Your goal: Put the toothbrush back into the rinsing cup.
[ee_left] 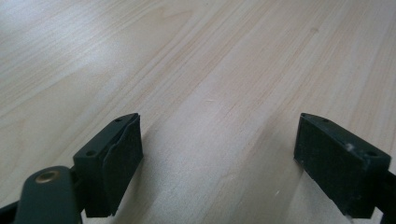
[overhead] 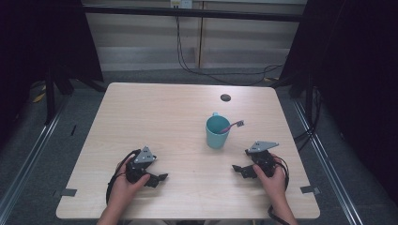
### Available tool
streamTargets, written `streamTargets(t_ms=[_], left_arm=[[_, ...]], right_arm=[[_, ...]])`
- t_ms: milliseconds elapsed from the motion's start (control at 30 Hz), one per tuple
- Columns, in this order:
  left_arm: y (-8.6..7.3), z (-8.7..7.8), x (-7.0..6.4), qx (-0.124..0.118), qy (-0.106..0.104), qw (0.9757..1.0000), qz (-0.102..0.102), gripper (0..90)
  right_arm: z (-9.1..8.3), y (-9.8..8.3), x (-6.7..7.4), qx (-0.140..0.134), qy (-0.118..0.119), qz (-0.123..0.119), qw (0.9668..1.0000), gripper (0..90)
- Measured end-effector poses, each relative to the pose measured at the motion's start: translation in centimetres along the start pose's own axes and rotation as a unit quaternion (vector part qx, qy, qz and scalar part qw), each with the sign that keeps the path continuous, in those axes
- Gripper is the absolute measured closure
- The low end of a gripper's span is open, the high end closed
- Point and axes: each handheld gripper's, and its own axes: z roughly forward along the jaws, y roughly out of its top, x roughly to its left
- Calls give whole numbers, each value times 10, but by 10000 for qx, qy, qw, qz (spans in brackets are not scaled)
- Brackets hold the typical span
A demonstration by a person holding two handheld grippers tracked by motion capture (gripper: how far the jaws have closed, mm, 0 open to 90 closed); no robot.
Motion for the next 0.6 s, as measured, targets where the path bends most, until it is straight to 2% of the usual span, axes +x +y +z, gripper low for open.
streamTargets(t_ms=[600], left_arm=[[-1,-1,0,-11,-9,10000,27,152]], right_arm=[[0,0,0,2,14,-30,10000,120]])
